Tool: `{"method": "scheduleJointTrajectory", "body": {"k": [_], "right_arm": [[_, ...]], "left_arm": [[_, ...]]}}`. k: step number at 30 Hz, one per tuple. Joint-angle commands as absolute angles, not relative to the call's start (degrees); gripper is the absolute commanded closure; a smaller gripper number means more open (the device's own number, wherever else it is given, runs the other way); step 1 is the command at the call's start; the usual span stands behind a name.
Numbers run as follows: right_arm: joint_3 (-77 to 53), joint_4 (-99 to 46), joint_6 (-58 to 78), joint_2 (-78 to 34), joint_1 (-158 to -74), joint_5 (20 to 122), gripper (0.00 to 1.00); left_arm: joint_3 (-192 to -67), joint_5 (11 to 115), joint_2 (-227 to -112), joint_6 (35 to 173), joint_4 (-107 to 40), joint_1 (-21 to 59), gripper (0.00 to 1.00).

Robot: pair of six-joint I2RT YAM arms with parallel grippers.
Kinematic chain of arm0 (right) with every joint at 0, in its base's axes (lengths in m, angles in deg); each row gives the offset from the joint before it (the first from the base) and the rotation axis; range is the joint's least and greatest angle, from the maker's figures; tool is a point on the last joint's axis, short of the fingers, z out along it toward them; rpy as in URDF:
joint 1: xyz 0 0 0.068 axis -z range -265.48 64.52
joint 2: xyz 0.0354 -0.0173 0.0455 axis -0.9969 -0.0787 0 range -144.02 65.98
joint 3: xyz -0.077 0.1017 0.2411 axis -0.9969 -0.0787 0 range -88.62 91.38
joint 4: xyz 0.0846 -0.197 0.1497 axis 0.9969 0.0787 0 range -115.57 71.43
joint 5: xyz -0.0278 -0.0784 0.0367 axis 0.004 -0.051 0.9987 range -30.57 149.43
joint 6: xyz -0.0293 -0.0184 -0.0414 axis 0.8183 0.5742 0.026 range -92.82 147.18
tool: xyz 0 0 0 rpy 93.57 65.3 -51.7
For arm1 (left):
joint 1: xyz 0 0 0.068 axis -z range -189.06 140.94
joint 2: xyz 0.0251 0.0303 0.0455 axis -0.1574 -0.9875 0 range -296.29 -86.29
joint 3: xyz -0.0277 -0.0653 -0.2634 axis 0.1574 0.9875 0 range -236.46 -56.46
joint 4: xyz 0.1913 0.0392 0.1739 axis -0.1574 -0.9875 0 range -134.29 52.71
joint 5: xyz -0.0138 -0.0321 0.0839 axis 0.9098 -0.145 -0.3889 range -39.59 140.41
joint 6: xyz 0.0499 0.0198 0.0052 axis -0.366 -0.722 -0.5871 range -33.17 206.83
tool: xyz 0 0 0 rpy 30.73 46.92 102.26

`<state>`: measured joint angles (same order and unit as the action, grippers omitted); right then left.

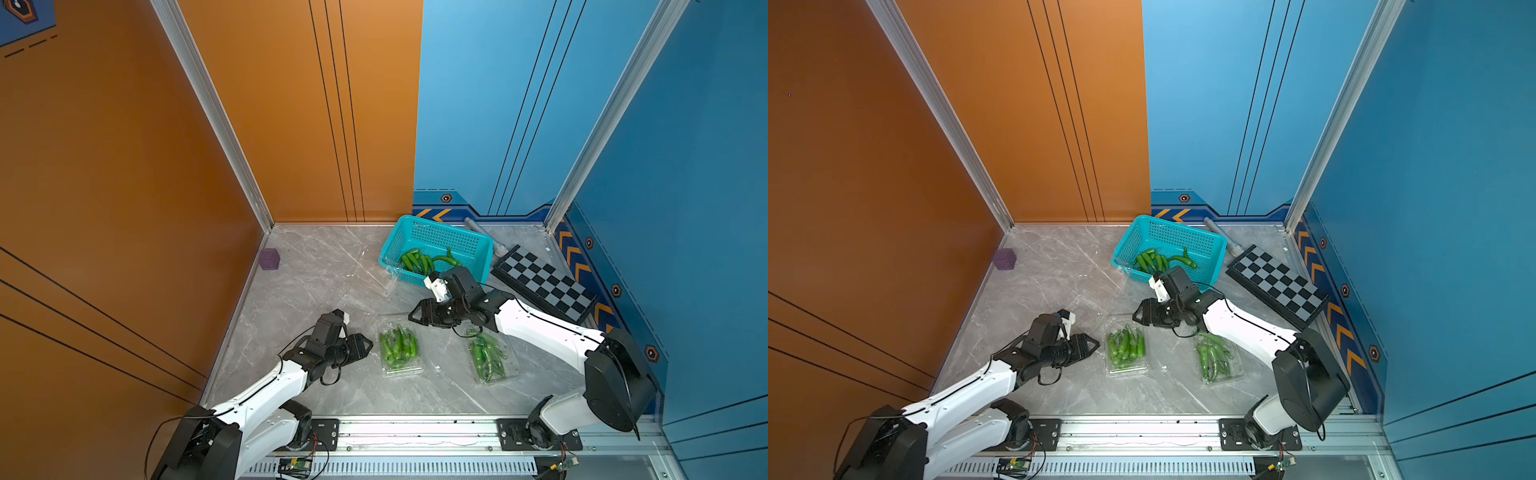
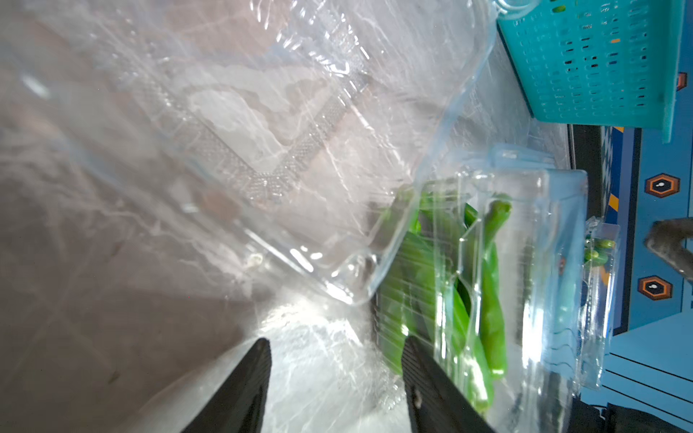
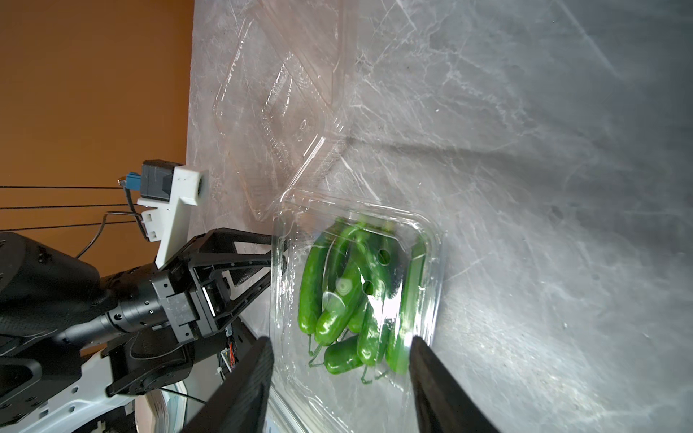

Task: Take small green peppers out of containers
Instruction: Open the packing box at the center of the board.

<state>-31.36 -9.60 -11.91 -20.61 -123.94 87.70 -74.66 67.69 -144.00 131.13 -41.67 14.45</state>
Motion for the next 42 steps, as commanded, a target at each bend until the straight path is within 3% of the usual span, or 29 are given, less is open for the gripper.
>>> {"method": "scheduleJointTrajectory", "body": {"k": [1,10,20,42], "right_arm": [[-30.3,-10.3,-12.9,-23.0,-124.7,88.3,0.4],[-30.1,-10.5,-13.2,-24.8,-124.8,88.1,0.4],[-29.1,-11.0,-12.9,-27.0,-124.5,89.1,0.4],[-28.7,-12.9,-13.4,-28.9,-124.6,90.3,0.41]], "left_arm": [[-73.7,67.4,-143.3,131.5,-40.3,13.6,0.42],[-71.4,69.9,-141.1,133.2,-36.2,11.5,0.44],[-71.6,72.8,-146.2,134.2,-29.3,10.2,0.45],[-73.2,73.8,-147.9,134.1,-27.7,9.9,0.46]]}}
